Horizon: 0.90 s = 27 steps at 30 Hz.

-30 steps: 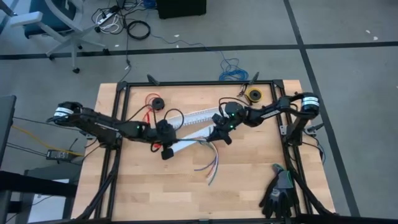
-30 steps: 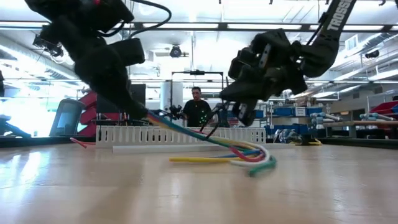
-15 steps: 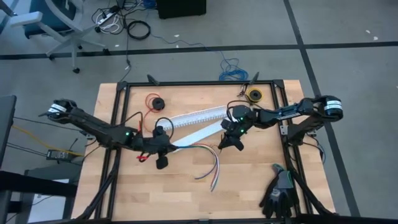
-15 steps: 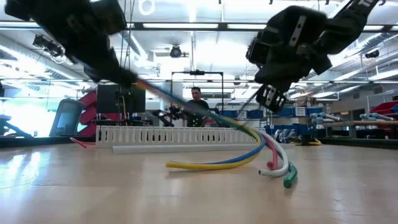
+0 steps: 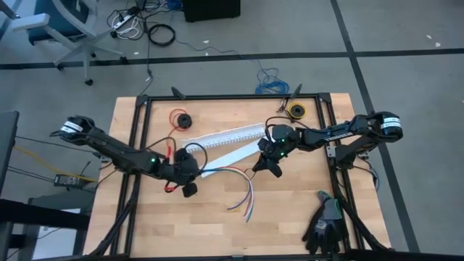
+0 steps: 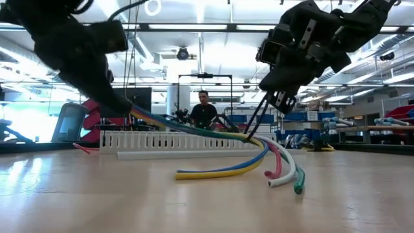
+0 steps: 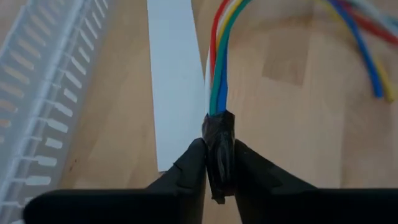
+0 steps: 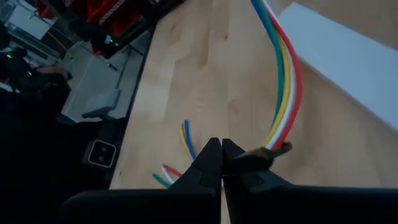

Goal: Ziptie cables
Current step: Wrap the cables together using the black zip tie

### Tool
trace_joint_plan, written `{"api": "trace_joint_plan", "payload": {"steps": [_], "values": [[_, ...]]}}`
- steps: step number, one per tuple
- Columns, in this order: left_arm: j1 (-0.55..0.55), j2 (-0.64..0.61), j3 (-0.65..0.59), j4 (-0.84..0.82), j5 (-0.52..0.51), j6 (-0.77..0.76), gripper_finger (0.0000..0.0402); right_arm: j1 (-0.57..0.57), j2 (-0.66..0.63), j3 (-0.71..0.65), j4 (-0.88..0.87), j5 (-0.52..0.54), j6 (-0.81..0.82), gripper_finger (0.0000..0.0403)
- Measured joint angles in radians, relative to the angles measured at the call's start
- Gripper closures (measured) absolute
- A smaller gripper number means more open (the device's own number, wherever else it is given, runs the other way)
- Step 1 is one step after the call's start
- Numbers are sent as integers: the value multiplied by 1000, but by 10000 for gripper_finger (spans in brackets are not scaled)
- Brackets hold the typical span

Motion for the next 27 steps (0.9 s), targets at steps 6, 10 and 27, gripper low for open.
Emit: {"api": "trace_joint_plan", "payload": {"steps": [6, 10, 27], "values": [[0, 81, 0, 76, -8, 25, 280, 0, 0, 0, 4, 7, -13, 403], [0, 98, 0, 138, -19, 97, 271, 0, 0, 0, 5, 11, -13, 403], [210, 316, 0, 921, 44, 462, 276, 0, 1, 0, 29, 146, -72, 403]]}}
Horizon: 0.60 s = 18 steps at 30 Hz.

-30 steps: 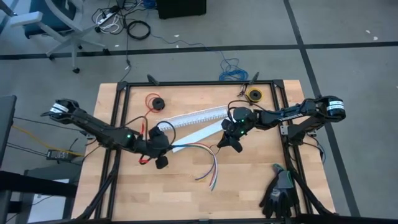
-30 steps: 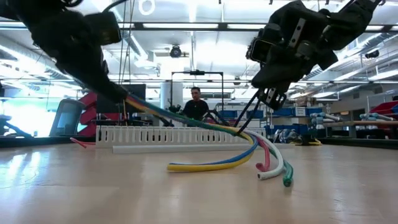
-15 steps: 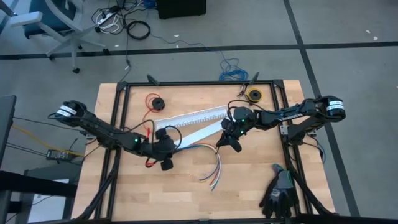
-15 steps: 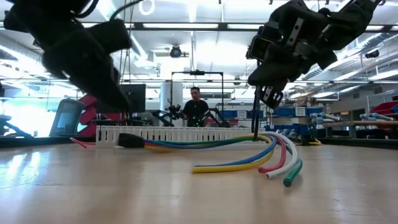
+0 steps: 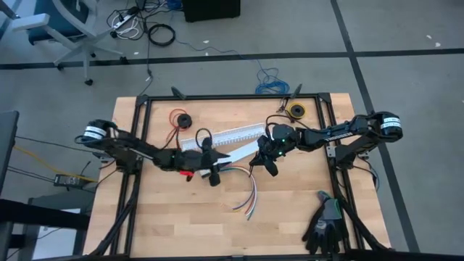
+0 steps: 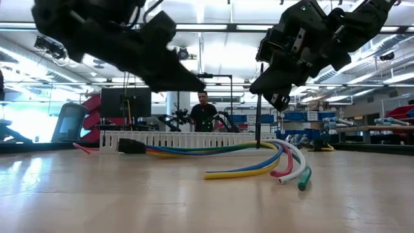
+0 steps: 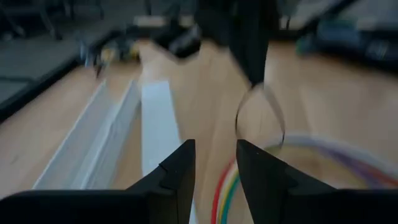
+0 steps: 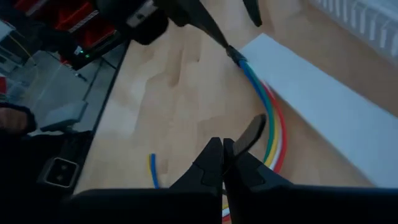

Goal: Ziptie cables
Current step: Wrap the cables together using the black zip tie

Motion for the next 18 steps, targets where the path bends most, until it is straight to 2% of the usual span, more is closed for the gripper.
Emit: {"api": "trace_joint_plan", "payload": {"steps": [7, 12, 18], "values": [[92, 97, 16, 228, 244, -39, 276, 8, 0, 0, -1, 18, -47, 403], [132, 164, 106, 223, 382, -36, 276, 46, 0, 0, -3, 101, -87, 403], [174, 247, 212, 217, 498, -22, 277, 73, 0, 0, -9, 174, -99, 403]]}}
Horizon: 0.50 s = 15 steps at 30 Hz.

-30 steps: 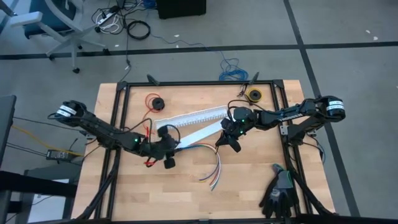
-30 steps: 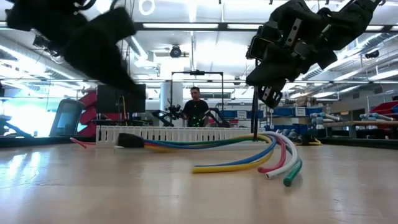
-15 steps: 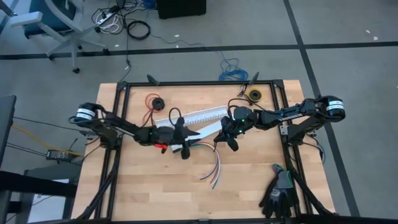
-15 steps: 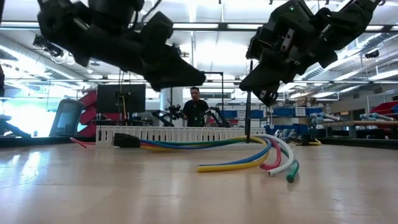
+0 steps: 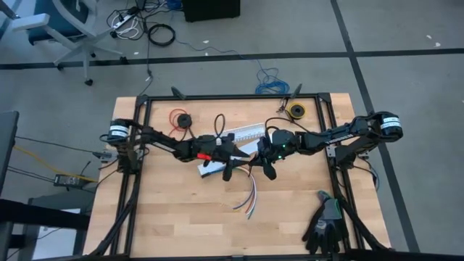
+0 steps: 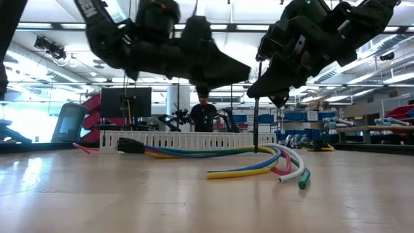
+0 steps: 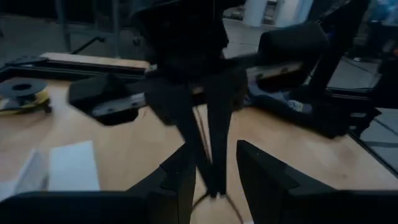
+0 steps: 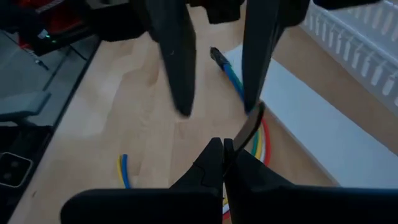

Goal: Ziptie cables
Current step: Wrap the cables together using the black zip tie

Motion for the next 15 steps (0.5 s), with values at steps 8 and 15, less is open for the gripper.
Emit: {"api": "trace_joint_plan", "payload": {"steps": [8, 15], "values": [[19, 69, 115, -36, 73, 8, 308, 2, 0, 0, -6, 8, 0, 403], [22, 70, 122, -53, 85, 30, 329, 3, 0, 0, -9, 7, 0, 403]]}}
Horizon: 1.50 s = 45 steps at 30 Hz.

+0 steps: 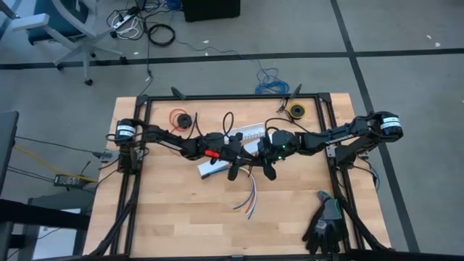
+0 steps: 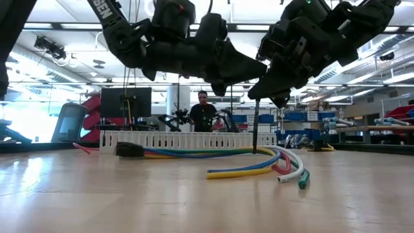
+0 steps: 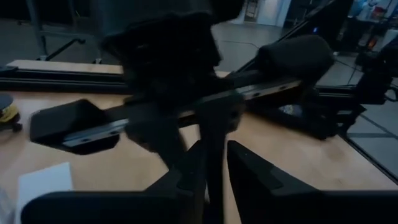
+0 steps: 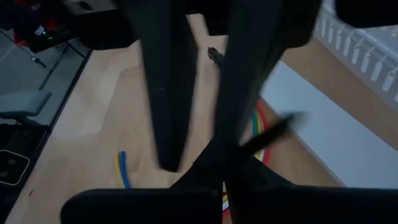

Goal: Ziptie cables
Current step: Wrap the cables together using the black zip tie

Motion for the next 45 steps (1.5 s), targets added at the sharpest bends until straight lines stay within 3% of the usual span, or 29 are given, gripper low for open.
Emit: {"api": "trace_joint_plan", "payload": {"steps": [9, 38, 45], "values": [[0, 0, 0, 6, 14, 54, 394, 1, 0, 0, 1, 27, 0, 403], [35, -2, 0, -32, -7, 50, 401, 41, 0, 0, -23, 77, -8, 403], [63, -2, 0, -26, -66, 21, 400, 45, 0, 0, -24, 71, -11, 403]]}}
